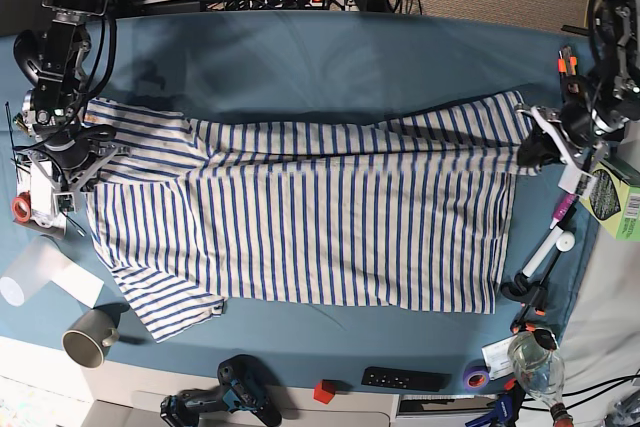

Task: Fold the T-shirt properly
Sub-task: 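Lay the held shoulder edge down across the shirt body with both grippers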

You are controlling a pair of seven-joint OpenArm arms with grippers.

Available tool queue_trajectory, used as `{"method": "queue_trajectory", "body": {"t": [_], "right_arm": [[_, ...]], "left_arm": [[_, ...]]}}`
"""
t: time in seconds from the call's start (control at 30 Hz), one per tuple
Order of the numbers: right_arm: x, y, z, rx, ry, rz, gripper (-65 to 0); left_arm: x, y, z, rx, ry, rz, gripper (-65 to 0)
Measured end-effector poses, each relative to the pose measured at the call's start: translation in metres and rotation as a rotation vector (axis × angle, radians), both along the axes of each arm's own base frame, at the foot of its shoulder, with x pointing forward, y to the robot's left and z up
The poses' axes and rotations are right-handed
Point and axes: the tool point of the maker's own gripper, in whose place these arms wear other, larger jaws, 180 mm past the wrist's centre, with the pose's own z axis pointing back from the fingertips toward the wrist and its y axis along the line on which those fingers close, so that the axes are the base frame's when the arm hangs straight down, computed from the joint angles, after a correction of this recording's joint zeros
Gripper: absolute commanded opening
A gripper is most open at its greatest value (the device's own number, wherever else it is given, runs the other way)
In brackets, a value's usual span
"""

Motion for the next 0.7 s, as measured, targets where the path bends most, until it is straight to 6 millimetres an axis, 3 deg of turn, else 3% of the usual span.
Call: {"method": "queue_trajectory", "body": {"t": [0.27, 0.5, 0.7], "right_arm": [[-0.004, 0.007, -0.008, 0.063, 0.037, -0.004, -65.0], [-0.015, 0.014, -0.015, 0.102, 0.062, 0.003, -65.0], [-0.023, 0.03, 0.0, 0.071, 0.035, 0.063, -65.0]], "left_arm": [[0.001, 0.006, 0.007, 0.008, -0.004, -0.013, -65.0], [-0.013, -0.018, 0.012, -0.043, -0.001, -0.155, -65.0], [-0.021, -0.021, 0.022, -0.032, -0.026, -0.171, -65.0]]}}
